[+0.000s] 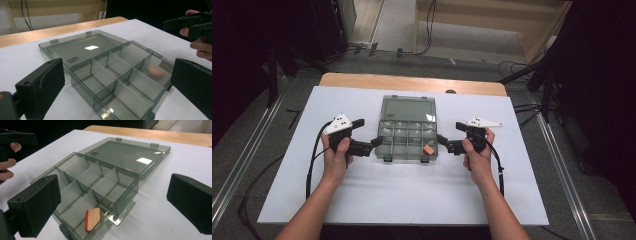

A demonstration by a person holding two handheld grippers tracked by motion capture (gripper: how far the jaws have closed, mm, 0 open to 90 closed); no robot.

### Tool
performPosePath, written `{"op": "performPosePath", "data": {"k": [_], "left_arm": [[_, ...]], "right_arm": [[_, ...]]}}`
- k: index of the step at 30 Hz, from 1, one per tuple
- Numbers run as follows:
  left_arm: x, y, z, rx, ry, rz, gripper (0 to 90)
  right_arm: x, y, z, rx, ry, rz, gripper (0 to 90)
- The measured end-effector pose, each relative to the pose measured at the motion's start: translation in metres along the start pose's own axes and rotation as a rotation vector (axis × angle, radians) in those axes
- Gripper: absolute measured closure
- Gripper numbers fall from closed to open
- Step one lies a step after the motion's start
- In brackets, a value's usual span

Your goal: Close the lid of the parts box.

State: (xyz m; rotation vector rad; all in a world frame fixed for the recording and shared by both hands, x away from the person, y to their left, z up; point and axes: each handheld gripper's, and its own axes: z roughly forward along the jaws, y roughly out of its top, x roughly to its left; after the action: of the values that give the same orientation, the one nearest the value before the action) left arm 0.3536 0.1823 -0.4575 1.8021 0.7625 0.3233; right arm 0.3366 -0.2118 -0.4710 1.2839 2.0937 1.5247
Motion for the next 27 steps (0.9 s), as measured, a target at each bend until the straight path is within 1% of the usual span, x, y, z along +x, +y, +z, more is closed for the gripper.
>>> {"op": "performPosePath", "data": {"k": [4, 9, 11, 17, 20, 21, 23, 25, 27], "left_arm": [[0.003, 0.004, 0.005, 0.002, -0.001, 0.000, 0.0], [0.007, 0.008, 0.011, -0.001, 0.003, -0.009, 0.0], [0.009, 0.009, 0.014, -0.006, 0.005, -0.021, 0.0], [0.015, 0.011, 0.023, 0.009, 0.006, -0.036, 0.0], [0.019, 0.014, 0.027, 0.016, 0.013, -0.041, 0.0], [0.020, 0.014, 0.029, 0.018, 0.010, -0.049, 0.0], [0.022, 0.016, 0.031, 0.023, 0.013, -0.049, 0.0], [0.024, 0.017, 0.034, 0.024, 0.015, -0.047, 0.0], [0.026, 0.017, 0.037, 0.020, 0.018, -0.056, 0.0]], "right_arm": [[0.000, 0.003, 0.002, -0.001, 0.002, -0.004, 0.0], [0.000, 0.006, 0.006, 0.001, 0.002, -0.003, 0.0], [-0.002, 0.007, 0.008, -0.001, 0.001, 0.002, 0.0], [-0.006, 0.008, 0.013, 0.004, 0.004, 0.020, 0.0], [-0.007, 0.009, 0.017, 0.006, 0.004, 0.024, 0.0], [-0.008, 0.010, 0.018, 0.008, 0.002, 0.024, 0.0], [-0.009, 0.011, 0.019, 0.011, 0.003, 0.028, 0.0], [-0.010, 0.012, 0.021, 0.009, 0.002, 0.025, 0.0], [-0.010, 0.013, 0.023, 0.012, 0.003, 0.028, 0.0]]}}
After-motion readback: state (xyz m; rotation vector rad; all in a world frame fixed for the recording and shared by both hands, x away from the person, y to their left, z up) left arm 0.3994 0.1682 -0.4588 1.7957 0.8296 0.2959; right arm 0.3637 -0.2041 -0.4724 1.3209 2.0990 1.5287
